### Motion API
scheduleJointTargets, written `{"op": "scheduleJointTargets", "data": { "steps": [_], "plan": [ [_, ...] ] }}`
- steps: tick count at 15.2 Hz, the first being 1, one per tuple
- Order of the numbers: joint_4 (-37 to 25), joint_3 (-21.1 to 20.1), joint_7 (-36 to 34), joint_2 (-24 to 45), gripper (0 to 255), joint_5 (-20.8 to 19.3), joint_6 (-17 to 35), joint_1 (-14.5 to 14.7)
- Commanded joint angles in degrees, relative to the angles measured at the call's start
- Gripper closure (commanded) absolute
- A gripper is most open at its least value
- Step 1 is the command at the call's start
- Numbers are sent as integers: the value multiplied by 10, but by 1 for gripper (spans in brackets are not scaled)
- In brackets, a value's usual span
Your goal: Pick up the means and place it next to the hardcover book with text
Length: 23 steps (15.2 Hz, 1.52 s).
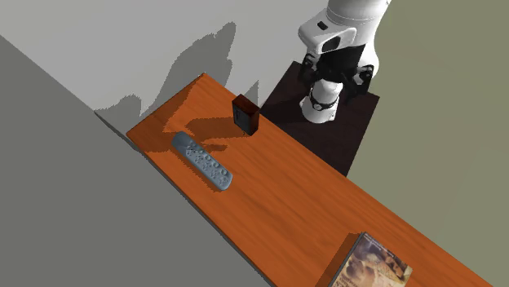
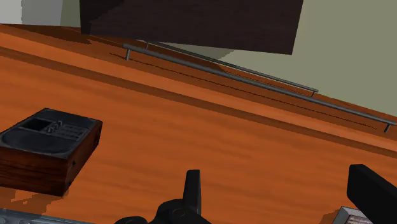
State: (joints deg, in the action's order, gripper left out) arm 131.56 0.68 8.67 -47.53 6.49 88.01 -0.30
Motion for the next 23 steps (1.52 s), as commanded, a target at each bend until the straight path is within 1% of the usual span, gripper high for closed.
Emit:
{"op": "scheduleJointTargets", "data": {
  "steps": [1, 7, 11, 14, 19, 23],
  "plan": [
    [0, 0, 0, 0, 0, 0, 0, 0],
    [22, 82, 169, 40, 0, -66, 51, 16],
    [17, 136, 279, 89, 0, -103, 91, 29],
    [2, 175, 360, 135, 0, -123, 123, 41],
    [-41, 237, 497, 229, 0, -136, 175, 65],
    [-91, 281, 610, 316, 0, -123, 213, 86]
  ]
}}
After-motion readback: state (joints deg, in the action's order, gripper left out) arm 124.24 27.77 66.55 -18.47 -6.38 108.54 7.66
